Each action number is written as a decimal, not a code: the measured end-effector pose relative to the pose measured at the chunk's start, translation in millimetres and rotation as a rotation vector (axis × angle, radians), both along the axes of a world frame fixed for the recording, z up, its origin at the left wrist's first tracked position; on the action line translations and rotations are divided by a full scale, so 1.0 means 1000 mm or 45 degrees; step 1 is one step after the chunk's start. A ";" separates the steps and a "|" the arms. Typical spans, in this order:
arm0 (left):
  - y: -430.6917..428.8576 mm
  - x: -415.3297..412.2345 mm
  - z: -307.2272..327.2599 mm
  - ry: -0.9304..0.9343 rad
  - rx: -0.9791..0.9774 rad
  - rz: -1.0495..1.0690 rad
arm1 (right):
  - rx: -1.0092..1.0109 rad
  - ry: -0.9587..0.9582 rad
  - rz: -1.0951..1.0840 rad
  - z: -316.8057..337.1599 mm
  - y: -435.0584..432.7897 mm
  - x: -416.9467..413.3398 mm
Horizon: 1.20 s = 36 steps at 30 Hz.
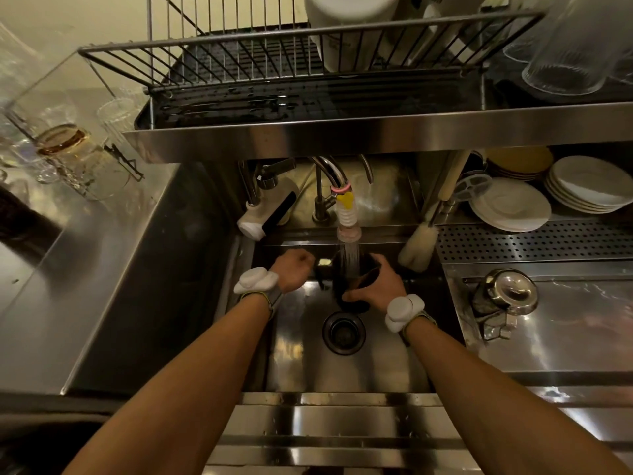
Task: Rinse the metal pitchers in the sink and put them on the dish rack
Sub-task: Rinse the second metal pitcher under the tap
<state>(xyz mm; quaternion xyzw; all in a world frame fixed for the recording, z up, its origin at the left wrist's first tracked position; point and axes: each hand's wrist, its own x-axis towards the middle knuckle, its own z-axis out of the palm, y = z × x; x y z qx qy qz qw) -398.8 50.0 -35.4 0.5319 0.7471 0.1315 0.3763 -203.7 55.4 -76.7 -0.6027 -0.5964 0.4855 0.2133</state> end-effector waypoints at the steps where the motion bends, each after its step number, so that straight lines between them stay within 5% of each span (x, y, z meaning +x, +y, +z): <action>1: 0.000 -0.001 0.001 0.015 0.015 0.005 | 0.019 0.011 -0.054 0.000 0.001 0.000; 5: 0.000 -0.004 -0.001 0.051 0.015 0.014 | -0.008 -0.052 0.147 0.003 0.007 -0.001; 9: 0.000 -0.003 0.000 0.070 0.027 -0.016 | 0.039 0.001 -0.025 0.003 0.010 -0.003; 36: 0.007 -0.020 -0.003 0.159 -0.025 -0.034 | 0.002 -0.043 0.145 0.004 0.015 0.006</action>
